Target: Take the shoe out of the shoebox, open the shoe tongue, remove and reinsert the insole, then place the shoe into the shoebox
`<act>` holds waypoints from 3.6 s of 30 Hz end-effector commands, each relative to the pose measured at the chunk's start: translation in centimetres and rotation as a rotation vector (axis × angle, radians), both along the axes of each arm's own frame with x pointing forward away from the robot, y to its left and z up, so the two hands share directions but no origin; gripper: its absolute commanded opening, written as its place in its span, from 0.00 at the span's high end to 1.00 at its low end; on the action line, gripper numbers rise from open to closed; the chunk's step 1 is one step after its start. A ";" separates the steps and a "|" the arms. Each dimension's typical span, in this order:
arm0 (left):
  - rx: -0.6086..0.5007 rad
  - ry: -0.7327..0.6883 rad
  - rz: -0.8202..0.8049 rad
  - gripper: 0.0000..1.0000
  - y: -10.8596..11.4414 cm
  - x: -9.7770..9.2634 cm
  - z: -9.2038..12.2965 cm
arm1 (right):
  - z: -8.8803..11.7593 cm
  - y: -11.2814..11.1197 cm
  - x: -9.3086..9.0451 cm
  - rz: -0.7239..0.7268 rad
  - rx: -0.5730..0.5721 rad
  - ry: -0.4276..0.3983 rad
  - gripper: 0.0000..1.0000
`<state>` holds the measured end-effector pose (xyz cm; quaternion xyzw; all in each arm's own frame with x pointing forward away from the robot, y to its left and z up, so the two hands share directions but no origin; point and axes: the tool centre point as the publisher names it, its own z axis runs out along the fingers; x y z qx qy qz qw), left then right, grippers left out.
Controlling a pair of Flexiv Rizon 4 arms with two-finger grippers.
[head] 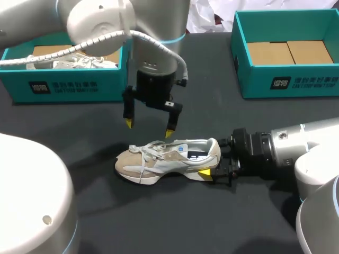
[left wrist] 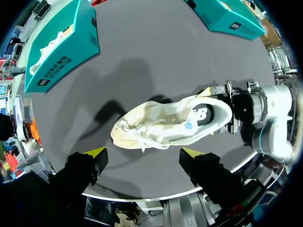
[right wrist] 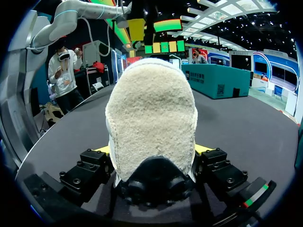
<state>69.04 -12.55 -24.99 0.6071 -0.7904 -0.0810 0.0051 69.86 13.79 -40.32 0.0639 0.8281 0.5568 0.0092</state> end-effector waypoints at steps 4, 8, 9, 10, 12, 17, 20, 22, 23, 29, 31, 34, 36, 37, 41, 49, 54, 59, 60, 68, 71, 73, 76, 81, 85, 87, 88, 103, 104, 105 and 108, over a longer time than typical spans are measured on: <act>0.036 0.000 -0.004 0.00 -0.9 0.2 -0.1 | 0.1 0.1 0.0 -0.002 -0.003 0.000 1.00; 0.066 0.003 0.039 0.00 -3.0 -0.4 -1.2 | 0.1 0.1 0.0 -0.002 -0.003 0.000 1.00; 0.068 0.006 0.044 0.00 -3.5 -0.5 -1.5 | 0.1 0.1 0.0 -0.002 -0.003 0.000 1.00; 0.071 0.009 0.044 0.00 -4.0 -0.6 -1.8 | 0.1 0.1 0.0 -0.002 -0.003 0.000 1.00; 0.077 0.009 0.057 0.00 -4.9 -0.9 -2.2 | 0.1 0.1 0.0 -0.002 -0.003 0.000 1.00; 0.107 0.008 0.109 0.00 -6.2 -0.9 -3.5 | 0.1 0.1 0.0 -0.002 -0.003 0.000 1.00; 0.107 0.008 0.109 0.00 -6.2 -0.9 -3.5 | 0.1 0.1 0.0 -0.002 -0.003 0.000 1.00; 0.107 0.008 0.109 0.00 -6.2 -0.9 -3.5 | 0.1 0.1 0.0 -0.002 -0.003 0.000 1.00; 0.107 0.008 0.109 0.00 -6.2 -0.9 -3.5 | 0.1 0.1 0.0 -0.002 -0.003 0.000 1.00; 0.120 0.019 0.131 0.00 -6.8 -0.7 -5.2 | 0.1 0.1 0.0 -0.002 -0.003 0.000 1.00; 0.132 0.016 0.165 0.00 -7.1 -0.5 -6.1 | 0.1 0.1 0.0 -0.002 -0.003 0.000 1.00; 0.134 0.023 0.175 0.00 -7.5 -0.5 -6.9 | 0.1 0.1 0.0 -0.002 -0.003 0.000 1.00; 0.145 0.009 0.200 0.00 -7.7 -0.5 -7.3 | 0.1 0.1 0.0 -0.002 -0.003 0.000 1.00; 0.145 0.010 0.200 0.00 -7.7 -0.5 -7.4 | 0.1 0.1 0.0 -0.002 -0.003 0.000 1.00; 0.159 0.001 0.236 0.00 -7.9 -0.2 -7.9 | 0.1 0.1 0.0 -0.002 -0.003 0.000 1.00; 0.222 -0.017 0.258 0.00 -7.9 -0.2 -9.0 | 0.1 0.1 0.0 -0.002 -0.003 0.000 1.00; 0.284 -0.034 0.267 0.00 -7.1 -0.5 -9.6 | 0.1 0.1 0.0 -0.002 -0.003 0.000 1.00; 0.317 -0.042 0.273 0.00 -6.5 -0.6 -9.9 | 0.1 0.1 0.0 -0.002 -0.003 0.000 1.00; 0.325 -0.044 0.279 0.00 -6.3 -0.5 -9.8 | 0.1 0.1 0.0 -0.002 -0.003 0.000 1.00; 0.385 -0.035 0.281 0.25 -5.2 -0.5 -9.4 | 0.1 0.1 0.0 -0.002 -0.003 0.000 1.00; 0.394 -0.038 0.284 0.28 -4.8 -0.5 -9.2 | 0.1 0.1 0.0 -0.002 -0.003 0.000 1.00; 0.392 -0.037 0.287 0.36 -4.7 -0.4 -9.1 | 0.1 0.1 0.0 -0.002 -0.003 0.000 1.00; 0.383 -0.037 0.287 0.43 -4.5 -0.5 -8.7 | 0.1 0.1 0.0 -0.002 -0.003 0.000 1.00; 0.362 -0.035 0.275 0.47 -4.5 -0.9 -8.0 | 0.1 0.1 0.0 -0.002 -0.003 0.000 1.00; 0.349 -0.029 0.265 0.51 -4.5 -0.8 -7.6 | 0.1 0.1 0.0 -0.002 -0.003 0.000 1.00; 0.338 -0.018 0.253 0.54 -4.5 -0.7 -7.4 | 0.1 0.1 0.0 -0.002 -0.003 0.000 1.00; 0.337 -0.018 0.253 0.54 -4.5 -0.7 -7.3 | 0.1 0.1 0.0 -0.002 -0.003 0.000 1.00; 0.298 -0.017 0.222 0.66 -3.7 -0.9 -5.9 | 0.1 0.1 0.0 -0.002 -0.003 0.000 1.00; 0.295 -0.014 0.224 0.69 -3.6 -0.8 -5.9 | 0.1 0.1 0.0 -0.002 -0.003 0.000 1.00; 0.291 -0.010 0.224 0.72 -3.4 -0.8 -5.8 | 0.1 0.1 0.0 -0.002 -0.003 0.000 1.00; 0.280 -0.003 0.222 0.79 -2.9 -0.9 -5.5 | 0.1 0.1 0.0 -0.002 -0.003 0.000 1.00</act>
